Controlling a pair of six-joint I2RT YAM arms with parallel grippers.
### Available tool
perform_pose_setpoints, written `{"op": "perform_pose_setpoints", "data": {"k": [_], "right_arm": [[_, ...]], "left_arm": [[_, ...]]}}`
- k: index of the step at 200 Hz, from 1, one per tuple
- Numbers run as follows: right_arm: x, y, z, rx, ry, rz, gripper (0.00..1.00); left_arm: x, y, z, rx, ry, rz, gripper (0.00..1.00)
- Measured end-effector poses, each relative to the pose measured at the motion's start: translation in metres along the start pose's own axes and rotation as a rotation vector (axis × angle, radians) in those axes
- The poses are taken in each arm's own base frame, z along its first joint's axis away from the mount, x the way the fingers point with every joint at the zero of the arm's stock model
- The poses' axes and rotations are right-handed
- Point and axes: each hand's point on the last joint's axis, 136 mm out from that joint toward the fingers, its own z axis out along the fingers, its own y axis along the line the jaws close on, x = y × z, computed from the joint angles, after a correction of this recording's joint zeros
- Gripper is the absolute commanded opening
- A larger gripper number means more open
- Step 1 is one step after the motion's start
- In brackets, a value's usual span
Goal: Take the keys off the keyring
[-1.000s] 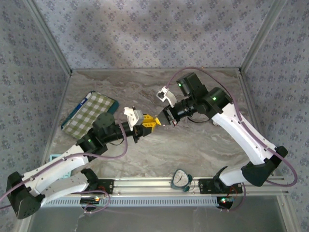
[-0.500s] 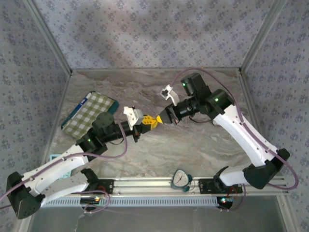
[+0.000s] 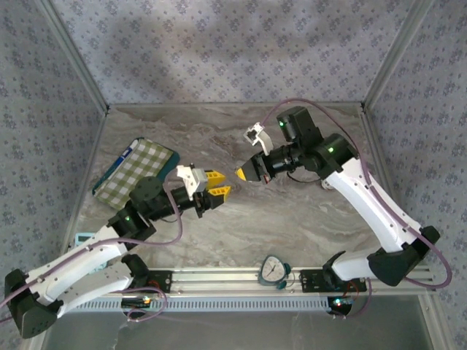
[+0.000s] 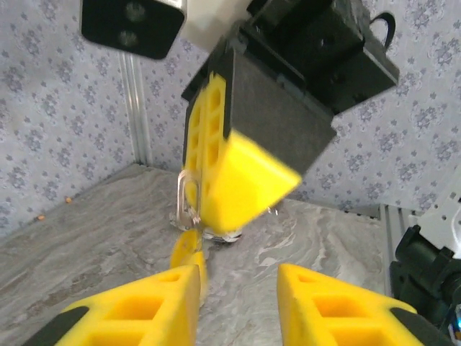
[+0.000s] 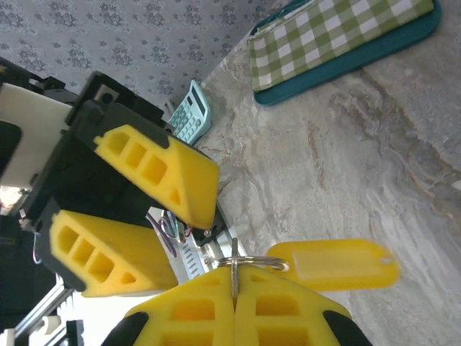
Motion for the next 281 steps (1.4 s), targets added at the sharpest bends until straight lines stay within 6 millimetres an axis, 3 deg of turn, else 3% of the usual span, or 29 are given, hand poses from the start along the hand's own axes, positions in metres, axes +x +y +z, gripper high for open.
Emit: {"op": "perform_pose_setpoints", "data": {"k": [95, 123, 198, 227, 245, 281], "right_arm": [[0.005, 0.003, 0.003, 0.024, 0.033, -0.043, 0.00], [0.006, 0.005, 0.005, 0.019, 0.038, -0.050, 0.00], [0.008, 0.005, 0.007, 0.024, 0.047, -0.054, 0.00], [0.009, 0.004, 0.007, 0.031, 0.052, -0.053, 0.00], [0.011, 0.004, 0.007, 0.031, 0.057, -0.050, 0.00], [0.012, 0.004, 0.007, 0.034, 0.060, -0.047, 0.00]], "left_arm": [[0.011, 0.003, 0.006, -0.004, 0.032, -0.006, 0.42], [0.004, 0.003, 0.011, 0.005, 0.027, -0.004, 0.41], [-0.006, 0.001, 0.020, 0.030, 0.017, -0.001, 0.27], [-0.007, 0.002, 0.022, 0.031, 0.022, 0.000, 0.14], [-0.007, 0.002, 0.022, 0.029, 0.023, 0.005, 0.00], [-0.007, 0.003, 0.022, 0.028, 0.023, 0.004, 0.00]]}}
